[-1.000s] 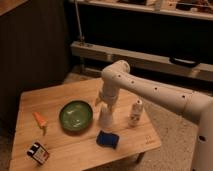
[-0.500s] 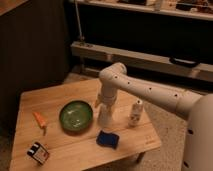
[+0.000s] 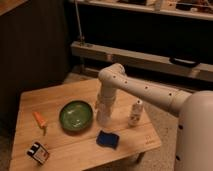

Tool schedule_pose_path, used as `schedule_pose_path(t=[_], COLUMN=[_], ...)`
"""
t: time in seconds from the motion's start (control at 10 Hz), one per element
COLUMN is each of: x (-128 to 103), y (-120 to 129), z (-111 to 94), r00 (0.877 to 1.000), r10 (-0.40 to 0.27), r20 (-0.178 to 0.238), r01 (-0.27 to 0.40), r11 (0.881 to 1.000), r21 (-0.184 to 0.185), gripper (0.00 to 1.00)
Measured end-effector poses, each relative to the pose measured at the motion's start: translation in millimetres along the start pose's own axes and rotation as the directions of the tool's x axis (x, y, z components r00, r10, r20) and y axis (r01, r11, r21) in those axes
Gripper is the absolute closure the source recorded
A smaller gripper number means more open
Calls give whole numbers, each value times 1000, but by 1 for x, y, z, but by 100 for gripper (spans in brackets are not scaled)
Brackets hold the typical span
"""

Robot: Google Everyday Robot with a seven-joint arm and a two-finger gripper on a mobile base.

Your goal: Place the ceramic cup over the eraser

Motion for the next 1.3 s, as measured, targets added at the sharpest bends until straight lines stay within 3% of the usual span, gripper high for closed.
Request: schedule_pose_path(t=[0.1,0.4,0.6,0.8,1.0,1.1,1.3], x=[1,1,5,7,5,4,-2], y=[-1,0,11,28,38,46,53], z=[5,4,-4,-38,-81,-112,-146], r00=[1000,1000,1000,1000,1000,1000,1000], r10=[0,0,-3,0,-4,-6,-24], r20=[18,19,20,26,24,18,14], r01=[0,0,3,-2,1,3,21], r11=[1000,1000,1000,997,993,988,981], r21=[2,-2,19,76,121,152,190], gripper=[73,99,100,100,100,100,100])
